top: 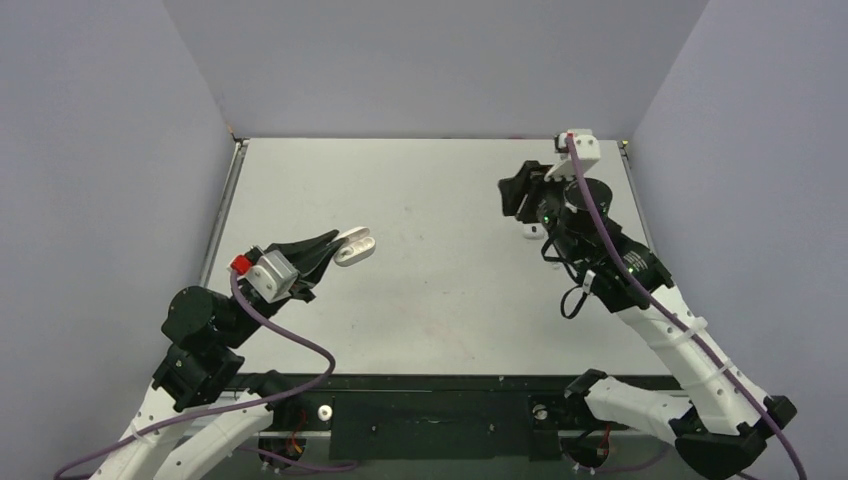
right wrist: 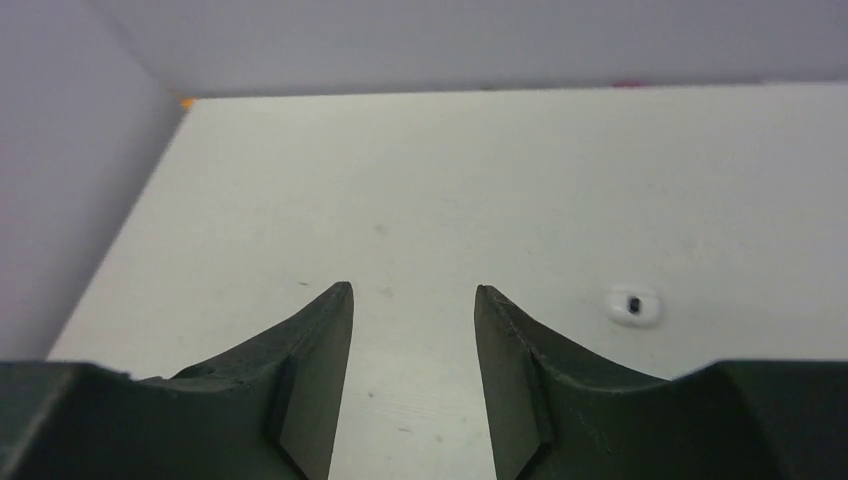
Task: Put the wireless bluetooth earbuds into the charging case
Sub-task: Pick up the earbud from the center of the board.
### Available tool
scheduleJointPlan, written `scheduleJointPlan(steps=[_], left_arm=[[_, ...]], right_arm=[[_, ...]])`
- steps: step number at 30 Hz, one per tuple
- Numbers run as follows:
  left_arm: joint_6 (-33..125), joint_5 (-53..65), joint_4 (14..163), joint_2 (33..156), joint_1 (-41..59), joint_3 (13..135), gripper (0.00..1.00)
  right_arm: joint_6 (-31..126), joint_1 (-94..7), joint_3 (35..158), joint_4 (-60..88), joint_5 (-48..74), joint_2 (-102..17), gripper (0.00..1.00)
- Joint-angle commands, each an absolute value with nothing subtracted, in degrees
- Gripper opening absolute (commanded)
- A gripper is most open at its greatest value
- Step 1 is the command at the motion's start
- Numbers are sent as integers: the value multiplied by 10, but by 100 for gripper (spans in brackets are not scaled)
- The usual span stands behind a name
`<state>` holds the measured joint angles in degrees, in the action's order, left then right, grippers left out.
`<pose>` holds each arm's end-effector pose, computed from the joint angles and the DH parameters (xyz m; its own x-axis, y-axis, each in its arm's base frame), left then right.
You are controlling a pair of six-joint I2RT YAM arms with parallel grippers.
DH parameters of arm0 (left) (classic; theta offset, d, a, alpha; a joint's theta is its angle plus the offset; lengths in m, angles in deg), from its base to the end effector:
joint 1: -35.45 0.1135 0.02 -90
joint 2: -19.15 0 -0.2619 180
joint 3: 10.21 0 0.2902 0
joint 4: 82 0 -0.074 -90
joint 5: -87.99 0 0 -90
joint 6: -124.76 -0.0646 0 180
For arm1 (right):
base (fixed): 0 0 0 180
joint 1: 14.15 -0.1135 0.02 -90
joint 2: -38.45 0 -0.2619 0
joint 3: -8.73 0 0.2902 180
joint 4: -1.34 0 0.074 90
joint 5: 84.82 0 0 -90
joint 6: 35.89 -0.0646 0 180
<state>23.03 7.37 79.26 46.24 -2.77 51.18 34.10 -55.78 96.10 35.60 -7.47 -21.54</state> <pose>0.1186 -0.1068 0.4332 0.3555 -0.0247 -0.9343 0.6756 0.6976 0.2387 0.2207 0.1773 0.4573 -0.2503 0.2242 -0.9418 -0.4257 0.8482 0.3151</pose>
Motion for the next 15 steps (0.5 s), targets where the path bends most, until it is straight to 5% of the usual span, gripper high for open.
scheduleJointPlan(steps=[1,9,15], left_arm=[[227,73,827,459,-28,512,0],[223,76,827,461,-28,513,0],[215,73,824,464,-28,517,0]], right_arm=[[277,-415,887,513,-87,-195,45],[325,-110,739,492,67,-229,36],[378,-24,728,458,118,-359,30]])
